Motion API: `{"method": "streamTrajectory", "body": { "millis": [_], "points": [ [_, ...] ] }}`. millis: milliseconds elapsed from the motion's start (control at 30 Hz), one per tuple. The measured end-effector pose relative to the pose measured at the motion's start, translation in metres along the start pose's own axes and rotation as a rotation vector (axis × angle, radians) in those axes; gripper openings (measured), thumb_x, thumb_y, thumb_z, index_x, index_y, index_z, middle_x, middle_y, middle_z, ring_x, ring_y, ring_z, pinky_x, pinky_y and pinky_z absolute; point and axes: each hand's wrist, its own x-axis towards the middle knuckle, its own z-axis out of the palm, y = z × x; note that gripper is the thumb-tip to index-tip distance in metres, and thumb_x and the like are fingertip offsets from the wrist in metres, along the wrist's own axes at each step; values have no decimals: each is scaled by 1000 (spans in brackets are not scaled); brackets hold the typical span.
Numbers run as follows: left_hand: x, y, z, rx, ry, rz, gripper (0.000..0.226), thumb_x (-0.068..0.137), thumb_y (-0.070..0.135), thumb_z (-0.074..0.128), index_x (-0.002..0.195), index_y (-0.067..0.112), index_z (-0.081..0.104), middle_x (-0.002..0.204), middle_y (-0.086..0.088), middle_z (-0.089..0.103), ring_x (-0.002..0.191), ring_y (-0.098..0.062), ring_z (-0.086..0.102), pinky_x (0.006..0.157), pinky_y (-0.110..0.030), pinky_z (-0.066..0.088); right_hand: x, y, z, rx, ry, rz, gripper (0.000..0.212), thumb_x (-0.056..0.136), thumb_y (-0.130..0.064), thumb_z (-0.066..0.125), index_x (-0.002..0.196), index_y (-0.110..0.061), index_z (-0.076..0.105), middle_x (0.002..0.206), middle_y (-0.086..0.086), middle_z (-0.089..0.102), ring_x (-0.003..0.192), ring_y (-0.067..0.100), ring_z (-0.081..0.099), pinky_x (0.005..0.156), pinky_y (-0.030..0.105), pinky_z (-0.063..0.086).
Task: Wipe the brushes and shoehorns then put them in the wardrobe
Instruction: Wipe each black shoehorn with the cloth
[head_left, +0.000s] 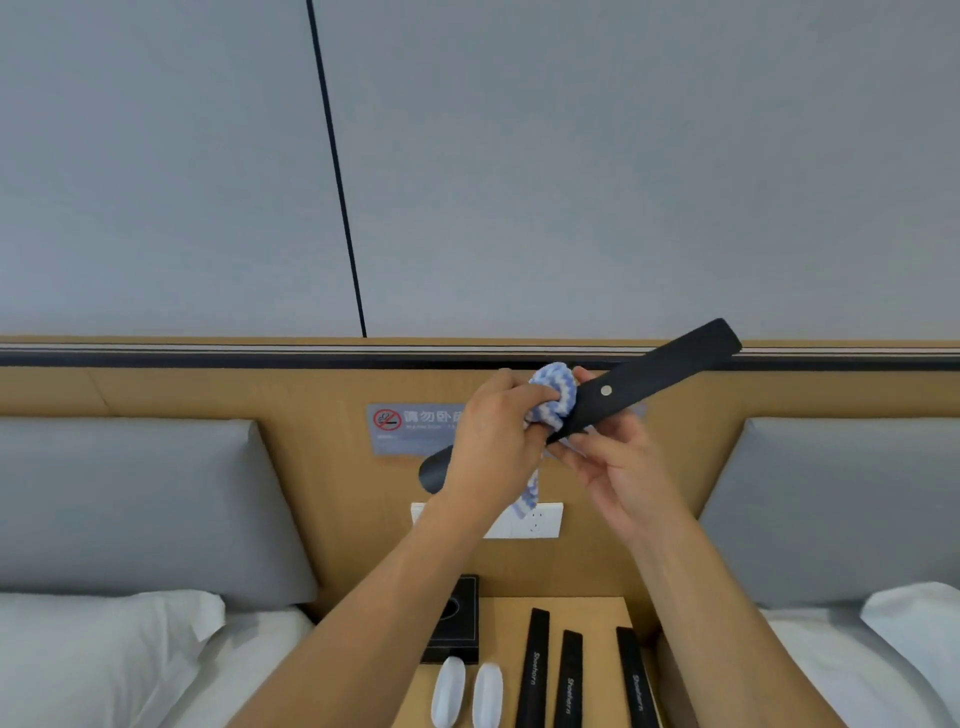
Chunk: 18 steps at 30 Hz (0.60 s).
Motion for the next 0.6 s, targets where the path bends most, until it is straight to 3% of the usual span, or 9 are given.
{"method": "streamTrajectory", "body": {
  "millis": [100, 233, 433, 500, 600],
  "points": [
    [-4, 0, 12, -17, -65, 23, 31, 82, 4, 71, 112, 11, 72, 101, -7, 62, 90, -18, 57, 71, -14, 33, -9, -2, -17, -68, 26, -8, 58, 94, 17, 47, 142, -16, 53, 132, 13, 65, 119, 32, 64, 96, 42, 56],
    [-13, -4, 30, -55, -139, 17, 28, 81, 2, 70, 107, 12, 73, 104, -5, 63, 93, -18, 59, 78, -20, 41, -21, 0, -37, -172, 76, -4, 54, 94, 15, 50, 139, -15, 54, 129, 9, 66, 112, 25, 68, 82, 32, 60],
    [-34, -24, 54, 31, -253, -29, 27, 80, 4, 70, 104, 15, 74, 100, -3, 62, 88, -19, 59, 70, -21, 37, -41, 15, -64, -330, 192, 26, 49, 87, 10, 66, 128, -16, 61, 119, 11, 68, 104, 27, 72, 78, 38, 61],
    [-43, -32, 59, 36, -277, -52, 27, 78, 2, 72, 102, 15, 75, 100, -4, 63, 87, -20, 59, 68, -18, 31, -47, 24, -74, -439, 261, 51, 49, 85, 2, 73, 127, -21, 61, 117, 8, 69, 102, 24, 72, 78, 39, 62],
    [-56, -47, 63, 33, -295, -105, 27, 78, 0, 72, 102, 13, 75, 105, -4, 65, 92, -19, 60, 76, -18, 35, -55, 43, -94, -591, 366, 122, 45, 81, -13, 81, 118, -33, 63, 109, 0, 70, 99, 17, 71, 80, 39, 62]
  ]
}}
